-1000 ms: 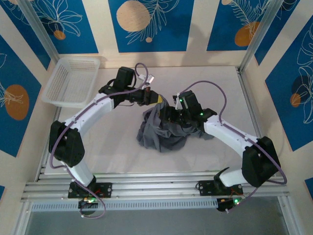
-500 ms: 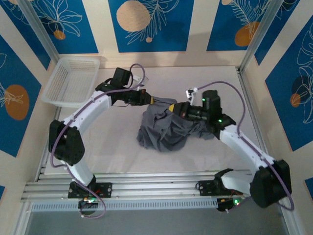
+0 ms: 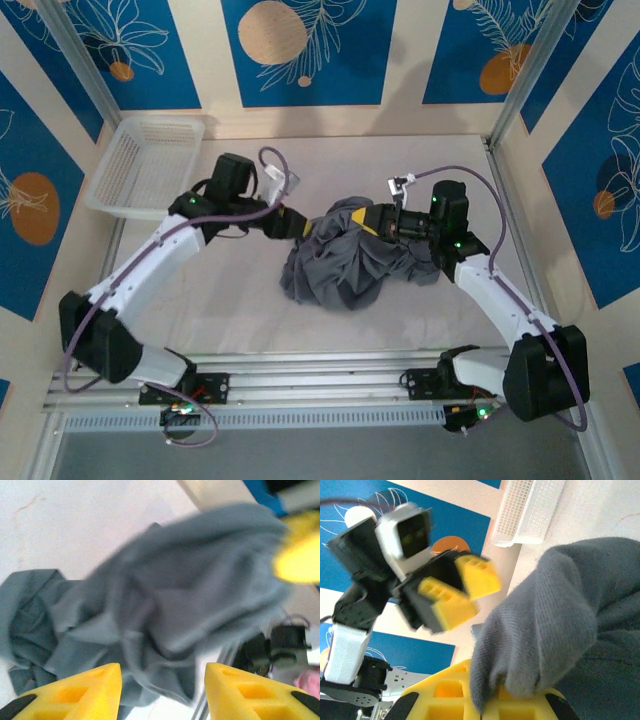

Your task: Fold the inside-out t-shirt

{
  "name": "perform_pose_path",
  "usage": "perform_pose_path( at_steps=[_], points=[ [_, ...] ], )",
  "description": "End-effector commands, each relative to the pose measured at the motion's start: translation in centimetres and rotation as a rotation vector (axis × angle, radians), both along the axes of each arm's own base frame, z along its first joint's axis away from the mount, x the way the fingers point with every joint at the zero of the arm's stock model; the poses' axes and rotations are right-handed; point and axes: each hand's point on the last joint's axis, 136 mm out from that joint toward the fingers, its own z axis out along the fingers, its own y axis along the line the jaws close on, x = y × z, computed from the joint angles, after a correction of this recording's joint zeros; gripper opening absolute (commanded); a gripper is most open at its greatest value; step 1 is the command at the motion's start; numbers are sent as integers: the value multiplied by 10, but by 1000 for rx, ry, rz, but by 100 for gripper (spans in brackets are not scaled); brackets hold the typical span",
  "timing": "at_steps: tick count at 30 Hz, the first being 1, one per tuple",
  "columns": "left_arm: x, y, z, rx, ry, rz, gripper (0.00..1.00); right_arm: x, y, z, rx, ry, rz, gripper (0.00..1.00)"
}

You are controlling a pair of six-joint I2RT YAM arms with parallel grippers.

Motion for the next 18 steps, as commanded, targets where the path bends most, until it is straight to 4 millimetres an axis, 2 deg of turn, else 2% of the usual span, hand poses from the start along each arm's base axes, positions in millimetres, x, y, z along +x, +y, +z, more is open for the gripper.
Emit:
perform_pose_path(
  at_steps=[1,6,10,13,16,18],
  points=[
    [-22,-8,-37,139,-82,-110,47,-4,4,4,8,-9,49,0],
    [8,-18,-59,186,-68,-27,55,-6,8,8,7,-18,64,0],
    [23,-29,-65,179,-79,-19,58,-8,11,9,6,-24,72,0],
    [25,-35,-75,184,-55,-40,49,-7,10,7,5,-11,62,0],
    [25,-31,-89,246,-58,-49,35,-2,8,3,2,18,35,0],
    [26,-24,-91,281,-77,-37,24,-1,5,1,1,30,24,0]
  ],
)
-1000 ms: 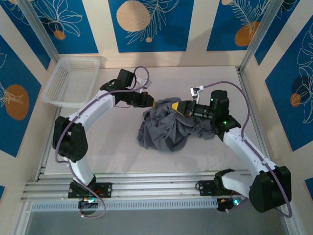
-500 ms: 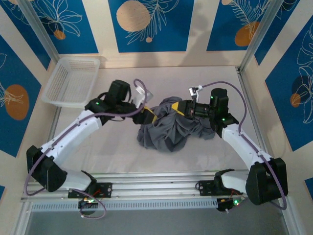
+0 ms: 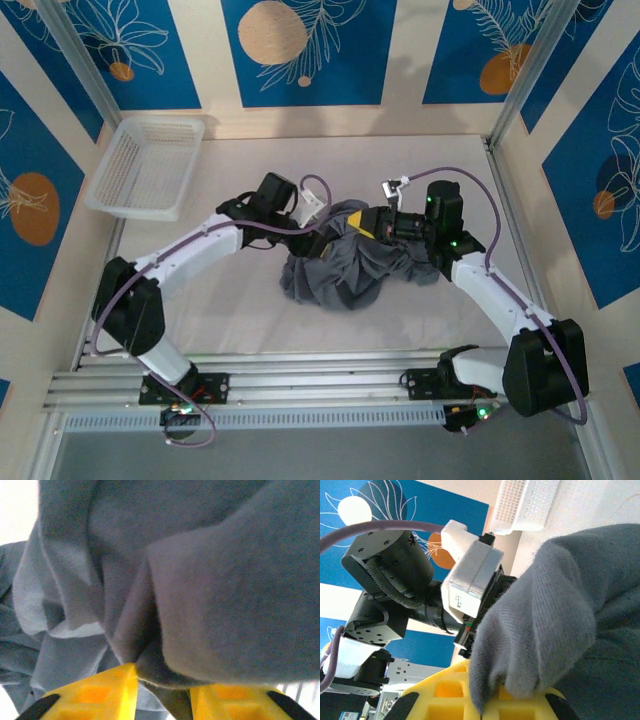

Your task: Fold the inside-out t-shirt

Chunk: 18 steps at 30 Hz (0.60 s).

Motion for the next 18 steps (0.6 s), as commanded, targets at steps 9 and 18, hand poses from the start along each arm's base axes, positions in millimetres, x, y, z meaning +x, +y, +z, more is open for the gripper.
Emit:
perform_pose_path(
  at_steps=[9,18],
  points=[
    [23,12,88,-237,-80,154,0,9,-32,-54,-157,164,-138,0],
    [17,20,102,-290,-58,163,0,4,-54,-73,-207,168,-192,38]
  ],
)
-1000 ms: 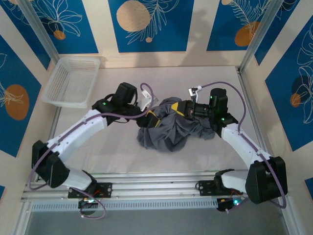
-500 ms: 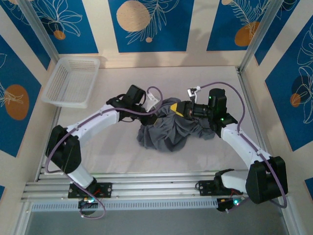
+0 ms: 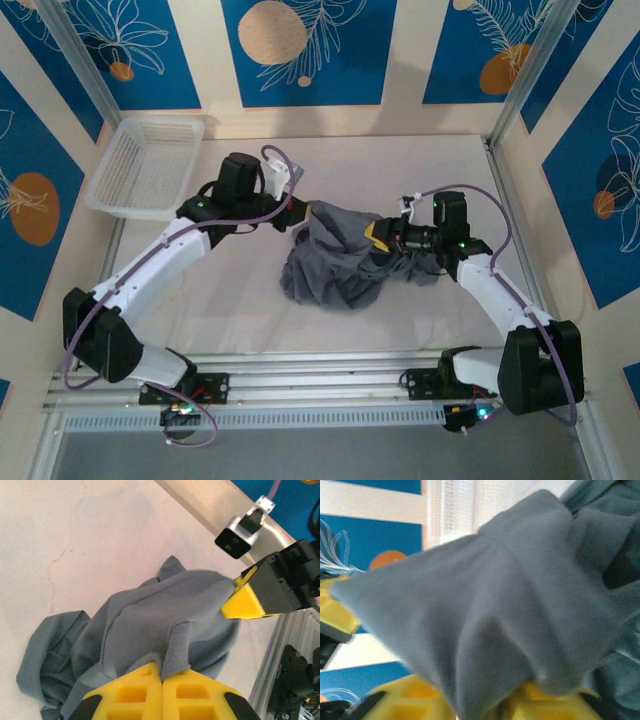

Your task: Fold the inside-out t-shirt

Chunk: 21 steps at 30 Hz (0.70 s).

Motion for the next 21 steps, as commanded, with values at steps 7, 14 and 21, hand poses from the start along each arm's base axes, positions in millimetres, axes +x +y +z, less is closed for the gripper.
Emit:
perform_pose_path(
  at_steps=[7,14,21],
  points=[
    [-1,-10,-2,-46,52,-42,0,14,-36,46,-360,-524,-210,40],
    [4,-19,-4,-52,69,-57,0,-9,54,79,-569,-1051,84,33],
    [2,-20,-8,-47,88,-64,0,39,62,25,-993,-1276,262,66]
  ],
)
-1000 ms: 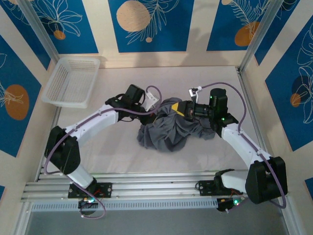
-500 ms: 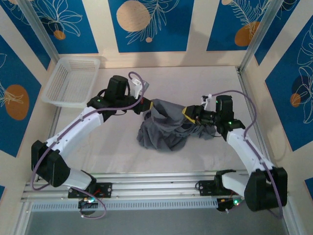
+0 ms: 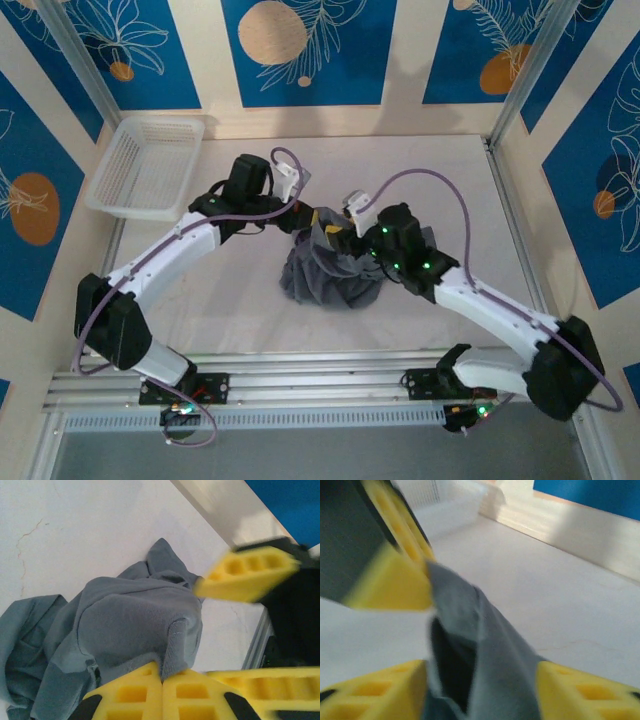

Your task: Fold the inside-out t-shirt

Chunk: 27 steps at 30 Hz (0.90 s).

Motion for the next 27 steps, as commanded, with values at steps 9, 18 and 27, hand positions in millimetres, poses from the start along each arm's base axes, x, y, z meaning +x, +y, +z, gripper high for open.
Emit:
perform_pose_path(
  at_steps=[9,18,27],
  points=[
    [28,31,-6,140,-56,150,0,-40,23,42,221,129,383,0],
    [67,36,-37,168,-68,142,6,-89,9,92,601,536,648,0],
    [-19,37,8,-62,28,5,50,-67,5,78,590,510,532,0]
  ],
)
